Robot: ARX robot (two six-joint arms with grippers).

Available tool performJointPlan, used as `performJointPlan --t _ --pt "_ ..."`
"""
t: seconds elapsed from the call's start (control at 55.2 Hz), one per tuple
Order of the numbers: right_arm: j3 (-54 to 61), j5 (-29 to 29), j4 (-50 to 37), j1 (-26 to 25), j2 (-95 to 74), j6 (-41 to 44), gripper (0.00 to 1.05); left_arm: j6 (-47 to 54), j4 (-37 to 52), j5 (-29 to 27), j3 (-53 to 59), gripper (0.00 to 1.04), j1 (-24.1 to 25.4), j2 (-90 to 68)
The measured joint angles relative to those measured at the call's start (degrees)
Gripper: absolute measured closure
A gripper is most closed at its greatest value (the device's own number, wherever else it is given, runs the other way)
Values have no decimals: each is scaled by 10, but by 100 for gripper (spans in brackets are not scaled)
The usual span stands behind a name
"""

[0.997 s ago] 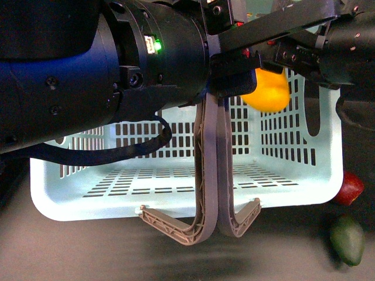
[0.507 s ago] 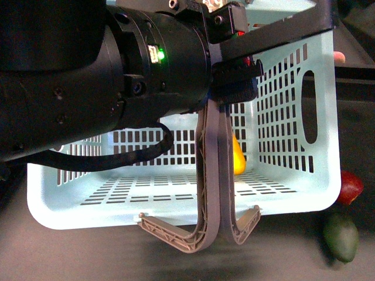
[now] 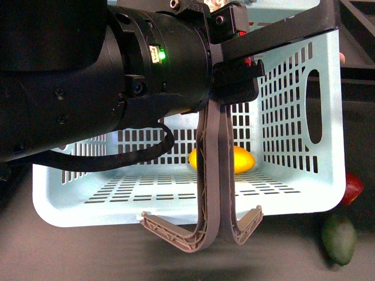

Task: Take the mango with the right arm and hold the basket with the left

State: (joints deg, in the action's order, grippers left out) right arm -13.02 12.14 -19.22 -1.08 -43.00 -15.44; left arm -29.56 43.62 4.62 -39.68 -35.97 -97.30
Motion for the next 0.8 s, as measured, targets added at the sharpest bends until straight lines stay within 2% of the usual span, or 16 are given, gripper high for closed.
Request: performJointPlan --t 0.091,0.362,0.471,0.58,0.797 --pt "13 -29 57 0 63 3 8 0 0 0 0 99 0 0" --pt "16 -35 58 0 77 9 8 1 0 -1 0 99 0 0" --pt "61 -116 -64 9 86 90 26 0 0 -1 0 99 0 0" --pt "77 -121 -71 9 111 127 44 0 0 -1 0 99 0 0" --pt "96 -121 -42 9 158 148 78 0 0 -1 0 99 0 0"
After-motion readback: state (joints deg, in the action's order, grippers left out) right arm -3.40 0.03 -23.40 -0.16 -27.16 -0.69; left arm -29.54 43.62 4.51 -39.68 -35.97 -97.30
